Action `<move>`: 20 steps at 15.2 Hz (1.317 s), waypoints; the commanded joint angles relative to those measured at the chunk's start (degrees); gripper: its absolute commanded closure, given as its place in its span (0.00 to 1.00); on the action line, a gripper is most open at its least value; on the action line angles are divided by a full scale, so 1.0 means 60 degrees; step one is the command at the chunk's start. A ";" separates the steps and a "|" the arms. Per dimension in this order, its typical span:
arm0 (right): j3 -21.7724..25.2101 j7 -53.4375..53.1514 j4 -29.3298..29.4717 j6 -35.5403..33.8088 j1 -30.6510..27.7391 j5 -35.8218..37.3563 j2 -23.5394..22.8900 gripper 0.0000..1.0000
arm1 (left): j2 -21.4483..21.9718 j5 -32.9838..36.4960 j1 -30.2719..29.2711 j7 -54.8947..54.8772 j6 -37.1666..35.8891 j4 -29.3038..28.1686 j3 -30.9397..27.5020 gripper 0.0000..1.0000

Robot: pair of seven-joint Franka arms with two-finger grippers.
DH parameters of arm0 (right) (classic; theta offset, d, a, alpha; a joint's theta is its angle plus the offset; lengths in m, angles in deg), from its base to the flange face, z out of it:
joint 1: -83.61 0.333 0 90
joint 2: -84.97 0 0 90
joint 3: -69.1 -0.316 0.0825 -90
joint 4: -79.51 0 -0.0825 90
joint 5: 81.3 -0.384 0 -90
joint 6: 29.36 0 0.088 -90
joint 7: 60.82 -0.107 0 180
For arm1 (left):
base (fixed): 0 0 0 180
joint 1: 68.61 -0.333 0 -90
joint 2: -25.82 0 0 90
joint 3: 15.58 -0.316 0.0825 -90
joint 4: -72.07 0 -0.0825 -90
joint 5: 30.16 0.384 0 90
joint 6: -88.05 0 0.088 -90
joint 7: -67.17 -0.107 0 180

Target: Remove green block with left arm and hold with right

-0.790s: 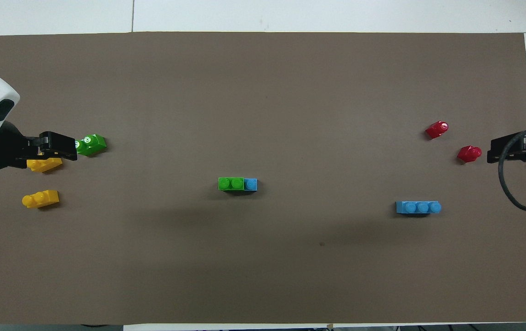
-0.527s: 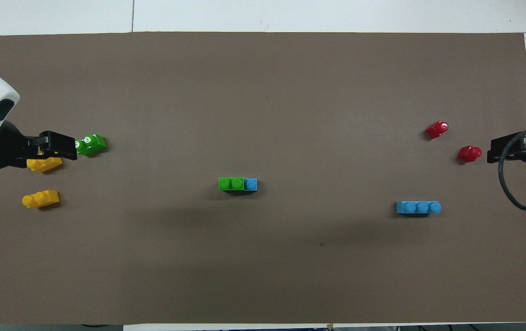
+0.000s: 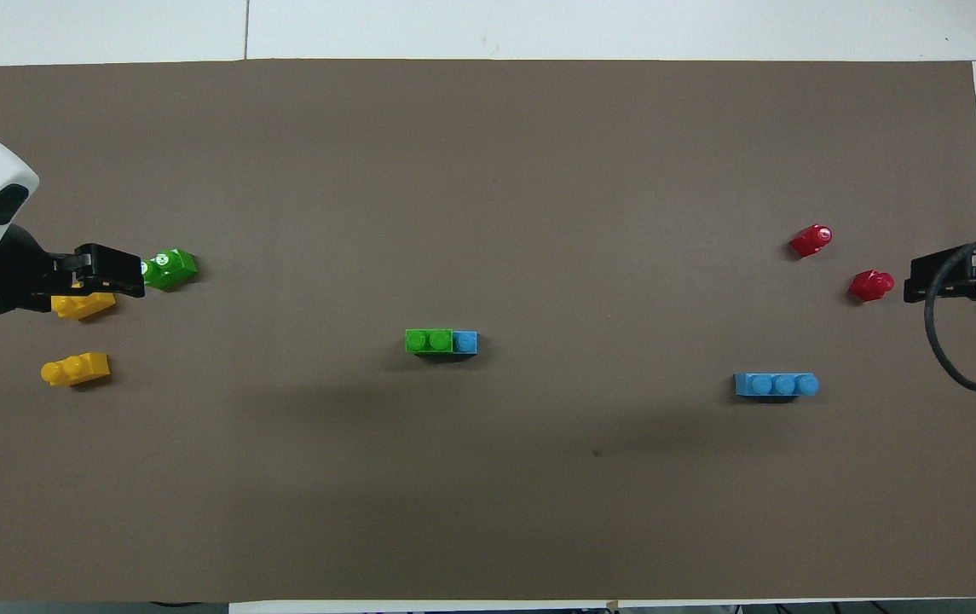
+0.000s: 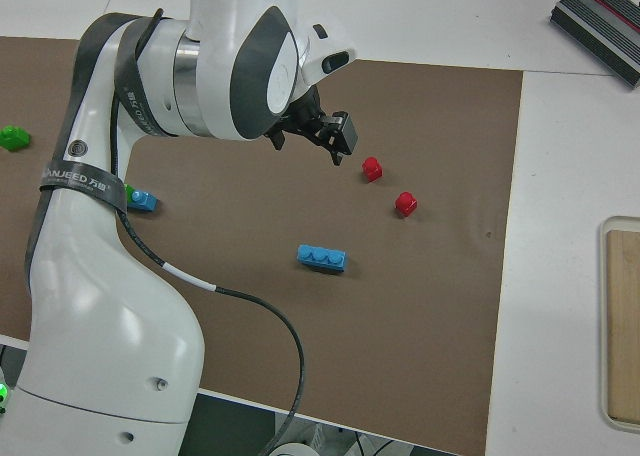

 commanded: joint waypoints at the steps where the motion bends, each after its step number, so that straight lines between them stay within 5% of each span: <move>1: -0.0073 -0.0011 0.0073 -0.0079 -0.0114 0.0006 0.0018 0.00 | 0.0356 -0.0135 -0.0037 -0.0198 0.0276 -0.0473 -0.0080 0.00; 14: -0.0073 -0.0011 0.0073 -0.0079 -0.0114 0.0006 0.0018 0.00 | 0.0562 -0.0135 0.0065 0.0181 -0.0191 -0.0619 -0.0095 0.00; 20: -0.0073 -0.0011 0.0073 -0.0079 -0.0114 0.0006 0.0018 0.00 | 0.0884 -0.0135 0.0299 0.2406 -0.0340 -0.1089 -0.0051 0.00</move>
